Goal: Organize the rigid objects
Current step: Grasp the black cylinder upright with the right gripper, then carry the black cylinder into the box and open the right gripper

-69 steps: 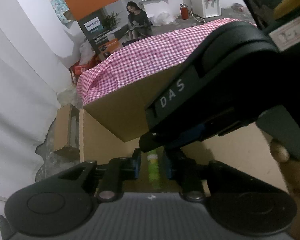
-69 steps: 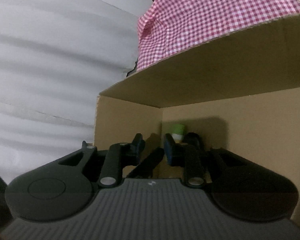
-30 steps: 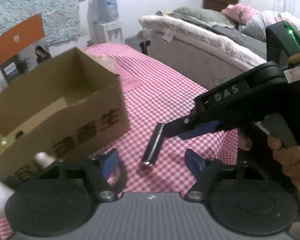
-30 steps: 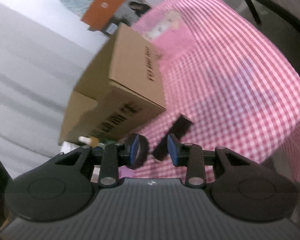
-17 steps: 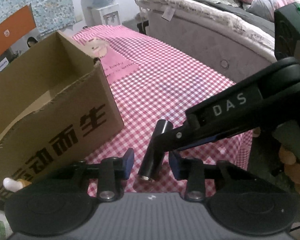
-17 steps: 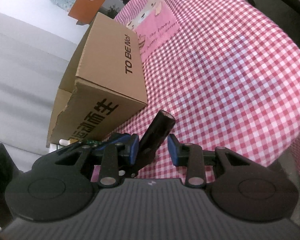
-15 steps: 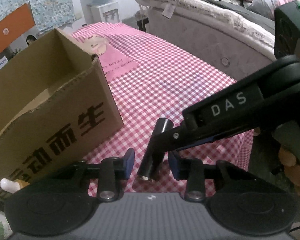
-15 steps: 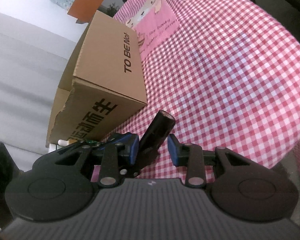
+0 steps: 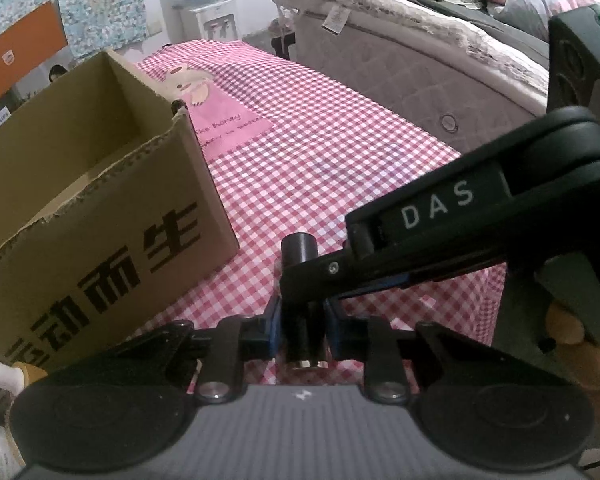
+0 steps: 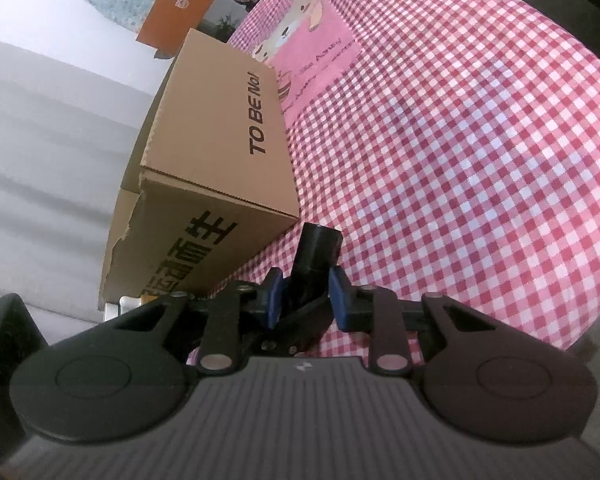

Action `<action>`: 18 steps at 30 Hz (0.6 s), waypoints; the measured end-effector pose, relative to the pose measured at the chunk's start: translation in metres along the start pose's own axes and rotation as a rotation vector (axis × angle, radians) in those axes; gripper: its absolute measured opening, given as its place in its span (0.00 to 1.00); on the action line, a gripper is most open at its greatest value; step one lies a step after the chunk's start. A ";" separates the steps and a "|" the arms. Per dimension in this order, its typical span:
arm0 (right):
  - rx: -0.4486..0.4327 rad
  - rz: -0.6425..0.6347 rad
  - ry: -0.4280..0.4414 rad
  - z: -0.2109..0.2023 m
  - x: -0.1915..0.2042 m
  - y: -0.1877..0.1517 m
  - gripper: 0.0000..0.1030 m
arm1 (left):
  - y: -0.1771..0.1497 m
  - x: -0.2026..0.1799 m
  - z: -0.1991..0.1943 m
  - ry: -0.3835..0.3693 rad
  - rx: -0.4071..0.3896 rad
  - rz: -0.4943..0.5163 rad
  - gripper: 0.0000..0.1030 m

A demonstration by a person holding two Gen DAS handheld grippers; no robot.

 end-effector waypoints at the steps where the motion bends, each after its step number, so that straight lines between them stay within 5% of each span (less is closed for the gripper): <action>1: -0.003 0.000 -0.001 -0.001 0.000 -0.002 0.23 | -0.001 -0.001 -0.002 0.001 -0.004 0.004 0.23; 11: -0.074 -0.080 0.005 -0.038 0.036 -0.030 0.23 | -0.013 -0.004 -0.058 0.031 -0.131 0.024 0.23; 18: -0.136 -0.290 0.025 -0.060 0.118 -0.036 0.24 | -0.019 0.027 -0.133 0.142 -0.290 -0.029 0.23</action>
Point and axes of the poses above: each gripper's, at about its wrist camera, not at the fingertips, and z roughly the way its jaws point, x to its left, y to its top, the point moved 8 cm from there along z, roughly the way its jaws point, and after that the axes turned 15 degrees about x, right-handed, at the moved point
